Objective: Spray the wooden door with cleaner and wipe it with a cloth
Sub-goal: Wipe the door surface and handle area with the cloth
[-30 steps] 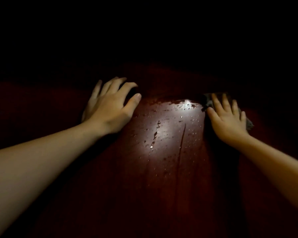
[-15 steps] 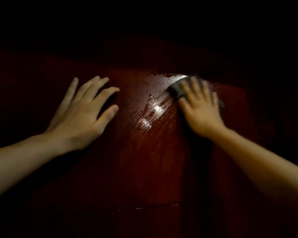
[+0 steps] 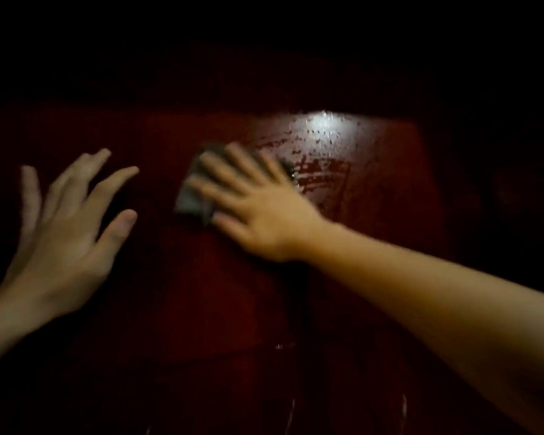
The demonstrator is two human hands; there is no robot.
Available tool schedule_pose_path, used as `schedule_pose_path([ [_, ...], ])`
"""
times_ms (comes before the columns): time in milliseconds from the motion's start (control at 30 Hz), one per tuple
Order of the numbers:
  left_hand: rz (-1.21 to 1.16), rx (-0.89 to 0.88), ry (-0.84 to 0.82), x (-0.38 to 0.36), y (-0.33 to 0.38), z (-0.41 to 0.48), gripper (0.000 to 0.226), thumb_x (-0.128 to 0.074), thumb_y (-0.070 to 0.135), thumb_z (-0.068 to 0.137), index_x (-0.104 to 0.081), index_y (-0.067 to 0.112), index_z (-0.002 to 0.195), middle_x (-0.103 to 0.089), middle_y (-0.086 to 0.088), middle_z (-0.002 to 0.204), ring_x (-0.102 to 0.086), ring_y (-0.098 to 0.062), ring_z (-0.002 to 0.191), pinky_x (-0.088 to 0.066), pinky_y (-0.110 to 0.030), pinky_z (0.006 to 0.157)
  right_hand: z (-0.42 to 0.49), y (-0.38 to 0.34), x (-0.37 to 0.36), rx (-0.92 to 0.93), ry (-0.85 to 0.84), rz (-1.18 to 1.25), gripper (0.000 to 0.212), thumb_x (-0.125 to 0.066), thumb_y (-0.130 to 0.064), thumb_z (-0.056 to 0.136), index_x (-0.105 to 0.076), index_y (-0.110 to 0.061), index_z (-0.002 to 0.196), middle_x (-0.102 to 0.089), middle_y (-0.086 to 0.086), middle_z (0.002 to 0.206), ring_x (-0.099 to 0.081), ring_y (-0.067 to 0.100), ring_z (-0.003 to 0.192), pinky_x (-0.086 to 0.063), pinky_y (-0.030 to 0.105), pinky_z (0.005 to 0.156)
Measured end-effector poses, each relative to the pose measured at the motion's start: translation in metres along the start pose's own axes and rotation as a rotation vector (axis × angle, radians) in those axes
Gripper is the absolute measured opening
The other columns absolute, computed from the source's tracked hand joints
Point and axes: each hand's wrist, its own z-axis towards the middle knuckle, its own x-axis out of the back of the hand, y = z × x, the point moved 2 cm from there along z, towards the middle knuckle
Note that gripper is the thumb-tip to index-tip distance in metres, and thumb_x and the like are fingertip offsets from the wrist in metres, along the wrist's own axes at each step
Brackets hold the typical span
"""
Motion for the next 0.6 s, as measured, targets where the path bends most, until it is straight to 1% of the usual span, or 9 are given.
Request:
schedule_pose_path([
  [100,0.023,0.164,-0.022,-0.017,-0.034,-0.038,0.059,-0.024,0.059,0.103,-0.026,0.045,0.160,-0.009,0.016,0.173,-0.010,-0.022,0.162,-0.015,-0.063,0.127,-0.025,0.036,0.009,-0.592,-0.015,0.146,0.060,-0.023,-0.054,0.105,-0.009,-0.041,0.162,0.003,-0.005,0.172,0.010,0.028,0.158,0.003,0.061,0.123],
  [133,-0.027,0.221,-0.031,-0.021,-0.041,-0.052,0.060,-0.026,0.056,0.104,-0.027,0.040,0.161,-0.011,0.012,0.174,-0.012,-0.020,0.162,-0.016,-0.059,0.129,-0.030,0.029,0.010,-0.734,0.001,0.170,0.061,-0.021,-0.054,0.105,-0.007,-0.040,0.162,0.004,-0.004,0.172,0.011,0.029,0.158,0.005,0.061,0.123],
  [167,-0.082,0.259,-0.022,-0.024,-0.046,-0.067,0.061,-0.027,0.053,0.104,-0.027,0.035,0.162,-0.015,0.009,0.173,-0.014,-0.018,0.161,-0.018,-0.056,0.129,-0.035,0.010,0.006,-0.782,0.014,0.148,0.062,-0.021,-0.053,0.105,-0.007,-0.038,0.163,0.003,-0.002,0.172,0.010,0.030,0.158,0.004,0.061,0.123],
  [200,-0.102,0.281,0.004,-0.023,-0.049,-0.079,0.062,-0.029,0.051,0.104,-0.026,0.033,0.163,-0.017,0.006,0.173,-0.017,-0.018,0.161,-0.019,-0.054,0.129,-0.040,-0.016,0.001,-0.739,0.038,0.111,0.063,-0.023,-0.053,0.104,-0.010,-0.036,0.163,0.000,-0.001,0.172,0.007,0.031,0.158,0.001,0.062,0.123],
  [267,-0.076,0.296,0.039,-0.009,-0.048,-0.104,0.064,-0.028,0.055,0.104,-0.023,0.035,0.164,-0.019,0.003,0.173,-0.021,-0.023,0.160,-0.022,-0.058,0.127,-0.060,-0.094,-0.012,-0.465,0.031,0.116,0.065,-0.030,-0.052,0.102,-0.017,-0.034,0.163,-0.006,0.001,0.172,0.002,0.034,0.158,-0.004,0.062,0.122],
  [367,0.071,0.251,0.015,0.018,-0.011,-0.130,0.060,-0.026,0.053,0.105,-0.027,0.035,0.163,-0.014,-0.002,0.174,-0.017,-0.029,0.160,-0.019,-0.069,0.123,-0.117,-0.200,-0.018,-0.036,-0.147,0.143,0.065,-0.035,-0.049,0.103,-0.015,-0.033,0.163,-0.001,0.002,0.172,0.010,0.034,0.157,0.000,0.061,0.123],
  [433,0.143,0.208,-0.039,0.035,0.013,-0.141,0.056,-0.028,0.049,0.107,-0.033,0.029,0.160,-0.013,-0.008,0.174,-0.014,-0.031,0.161,-0.009,-0.072,0.124,-0.152,-0.241,-0.021,0.117,-0.251,0.142,0.066,-0.036,-0.047,0.104,-0.013,-0.033,0.163,0.000,0.001,0.172,0.011,0.031,0.157,0.002,0.059,0.124],
  [533,0.166,0.215,-0.073,0.047,0.021,-0.156,0.058,-0.028,0.049,0.108,-0.036,0.022,0.159,-0.016,-0.013,0.173,-0.014,-0.030,0.161,0.010,-0.059,0.124,-0.176,-0.239,-0.031,0.136,-0.230,0.148,0.067,-0.044,-0.047,0.101,-0.019,-0.034,0.162,-0.005,-0.001,0.172,0.005,0.030,0.158,0.002,0.057,0.125],
  [600,0.183,0.256,-0.083,0.055,0.017,-0.174,0.058,-0.026,0.050,0.108,-0.038,0.023,0.159,-0.017,-0.011,0.173,-0.012,-0.029,0.161,0.012,-0.063,0.121,-0.184,-0.215,-0.033,-0.085,-0.193,0.130,0.069,-0.045,-0.049,0.099,-0.019,-0.036,0.162,-0.006,0.000,0.171,0.004,0.032,0.157,0.003,0.058,0.124],
])
